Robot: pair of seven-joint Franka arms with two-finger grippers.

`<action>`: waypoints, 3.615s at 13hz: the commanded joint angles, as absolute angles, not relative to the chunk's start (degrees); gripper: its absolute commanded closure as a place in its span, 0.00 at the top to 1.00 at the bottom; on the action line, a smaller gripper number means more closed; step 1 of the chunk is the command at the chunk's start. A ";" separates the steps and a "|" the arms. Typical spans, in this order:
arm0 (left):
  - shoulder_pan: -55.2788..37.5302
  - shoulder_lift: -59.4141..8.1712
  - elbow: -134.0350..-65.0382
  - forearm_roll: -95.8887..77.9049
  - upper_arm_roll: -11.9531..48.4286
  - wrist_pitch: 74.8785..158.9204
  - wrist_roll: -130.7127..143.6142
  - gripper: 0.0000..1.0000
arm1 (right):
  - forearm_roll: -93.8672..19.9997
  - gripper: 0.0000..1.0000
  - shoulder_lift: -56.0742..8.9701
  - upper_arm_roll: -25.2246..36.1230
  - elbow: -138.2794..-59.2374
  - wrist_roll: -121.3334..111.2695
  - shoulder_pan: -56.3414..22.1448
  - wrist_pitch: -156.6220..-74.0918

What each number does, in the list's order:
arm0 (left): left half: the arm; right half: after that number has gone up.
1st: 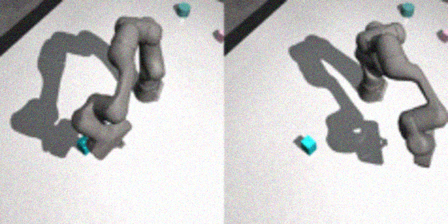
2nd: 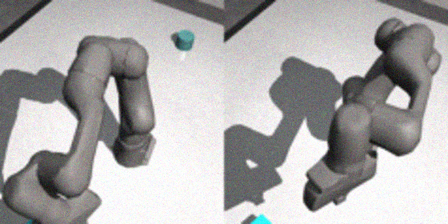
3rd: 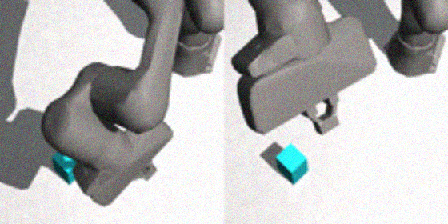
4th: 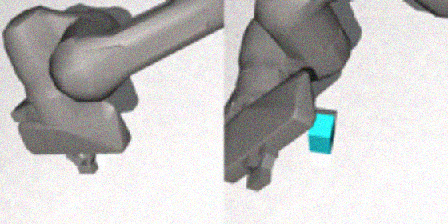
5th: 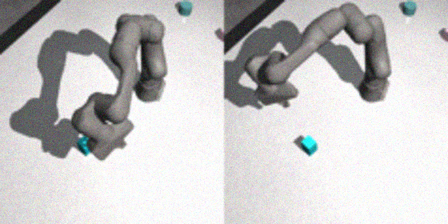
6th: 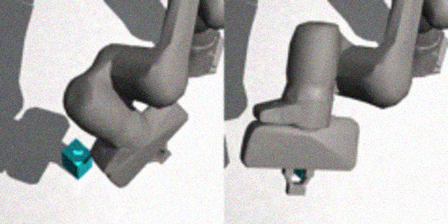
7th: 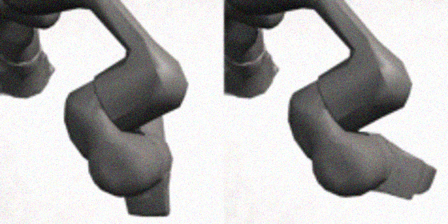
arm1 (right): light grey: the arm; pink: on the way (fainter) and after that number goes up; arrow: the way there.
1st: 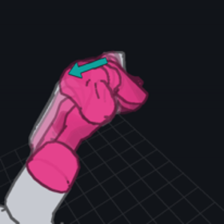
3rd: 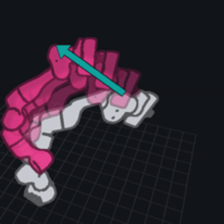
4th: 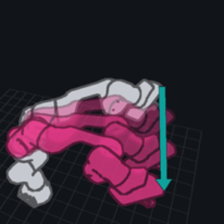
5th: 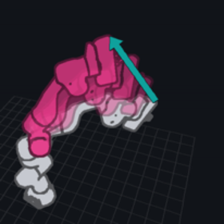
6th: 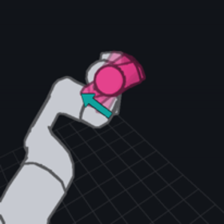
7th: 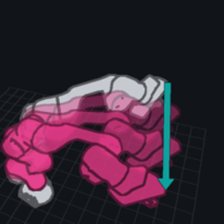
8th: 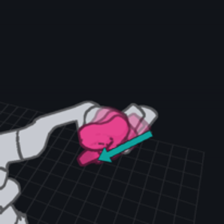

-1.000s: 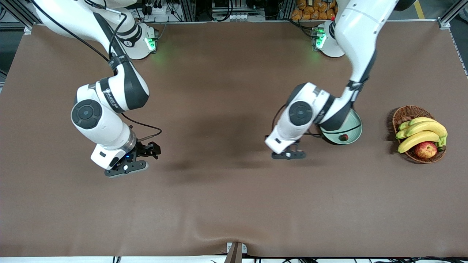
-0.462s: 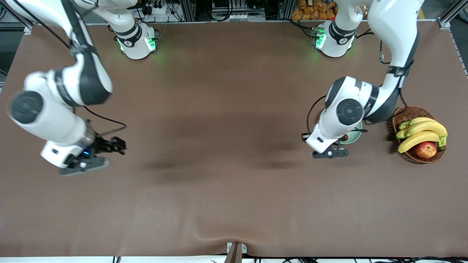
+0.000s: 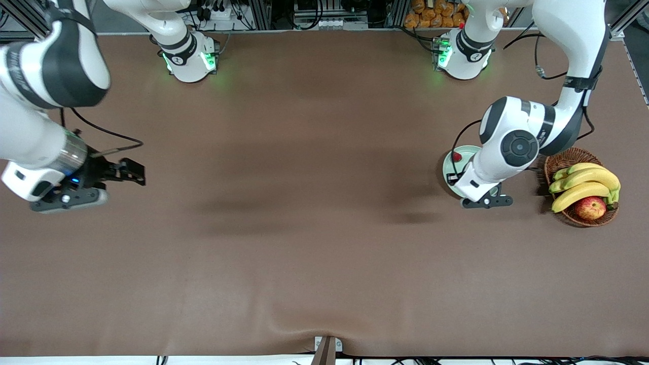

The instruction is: Collect all strawberries into plate

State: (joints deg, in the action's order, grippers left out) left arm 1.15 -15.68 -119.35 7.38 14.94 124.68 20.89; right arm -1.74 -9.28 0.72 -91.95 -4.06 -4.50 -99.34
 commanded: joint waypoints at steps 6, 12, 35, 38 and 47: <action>9.41 -16.43 -127.27 8.35 15.91 133.68 11.16 0.37 | -3.25 1.00 2.19 3.18 -93.08 -3.69 -1.08 -86.59; 8.97 -17.31 -124.55 8.26 16.17 133.42 10.90 1.00 | -3.78 1.00 4.66 2.90 -93.08 0.06 1.85 -82.45; 1.94 -12.13 -98.02 8.88 10.20 113.66 10.46 1.00 | -0.17 1.00 4.57 2.28 -88.07 3.08 -0.88 -80.51; -0.51 -9.94 -95.45 8.79 7.23 109.09 9.85 1.00 | -0.09 1.00 4.31 2.20 -87.54 3.08 -1.05 -80.51; -0.61 8.60 -106.42 2.55 6.42 102.56 4.92 1.00 | -0.09 1.00 4.13 2.37 -87.63 3.08 -0.70 -80.07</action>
